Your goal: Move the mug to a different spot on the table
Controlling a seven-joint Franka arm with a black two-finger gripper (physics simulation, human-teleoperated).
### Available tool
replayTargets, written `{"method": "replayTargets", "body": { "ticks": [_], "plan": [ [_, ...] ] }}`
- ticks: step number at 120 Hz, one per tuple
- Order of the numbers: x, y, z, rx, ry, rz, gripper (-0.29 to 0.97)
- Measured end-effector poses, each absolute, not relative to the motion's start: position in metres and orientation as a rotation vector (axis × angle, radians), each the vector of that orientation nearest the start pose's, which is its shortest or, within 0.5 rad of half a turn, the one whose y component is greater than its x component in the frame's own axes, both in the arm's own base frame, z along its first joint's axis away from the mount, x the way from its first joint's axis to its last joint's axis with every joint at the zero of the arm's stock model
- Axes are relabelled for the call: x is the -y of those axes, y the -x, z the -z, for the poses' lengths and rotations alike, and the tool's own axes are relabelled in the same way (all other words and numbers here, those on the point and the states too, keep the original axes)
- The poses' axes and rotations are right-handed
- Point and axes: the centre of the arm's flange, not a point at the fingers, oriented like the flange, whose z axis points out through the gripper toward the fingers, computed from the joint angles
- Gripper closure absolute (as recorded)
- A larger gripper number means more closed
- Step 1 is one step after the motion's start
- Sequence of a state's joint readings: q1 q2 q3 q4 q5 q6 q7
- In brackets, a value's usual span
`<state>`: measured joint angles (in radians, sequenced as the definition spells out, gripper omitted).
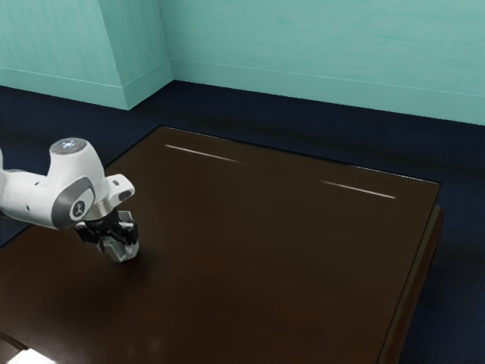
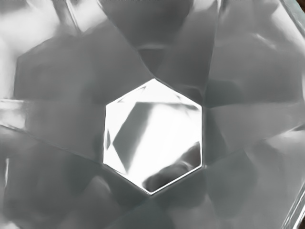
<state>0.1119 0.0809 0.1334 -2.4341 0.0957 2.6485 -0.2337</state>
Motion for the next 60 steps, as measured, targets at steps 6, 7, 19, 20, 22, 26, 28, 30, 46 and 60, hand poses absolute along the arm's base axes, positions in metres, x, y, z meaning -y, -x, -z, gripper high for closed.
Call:
{"method": "replayTargets", "body": {
  "ticks": [6, 7, 19, 20, 22, 26, 28, 30, 46, 60],
  "plan": [
    [-0.120, -0.487, -0.284, 0.606, 3.012, 0.210, 0.30],
    [-0.120, -0.487, -0.284, 0.607, 3.012, 0.210, 0.31],
    [-0.120, -0.487, -0.285, 0.611, 3.009, 0.214, 0.43],
    [-0.120, -0.487, -0.285, 0.612, 3.008, 0.215, 0.43],
    [-0.120, -0.487, -0.286, 0.612, 3.007, 0.218, 0.45],
    [-0.120, -0.488, -0.289, 0.613, 3.006, 0.229, 0.45],
    [-0.120, -0.488, -0.292, 0.612, 3.005, 0.238, 0.45],
    [-0.119, -0.488, -0.296, 0.610, 3.004, 0.249, 0.47],
    [-0.116, -0.497, -0.324, 0.570, 2.986, 0.347, 0.55],
    [-0.115, -0.509, -0.348, 0.548, 2.969, 0.441, 0.59]
  ]
}}
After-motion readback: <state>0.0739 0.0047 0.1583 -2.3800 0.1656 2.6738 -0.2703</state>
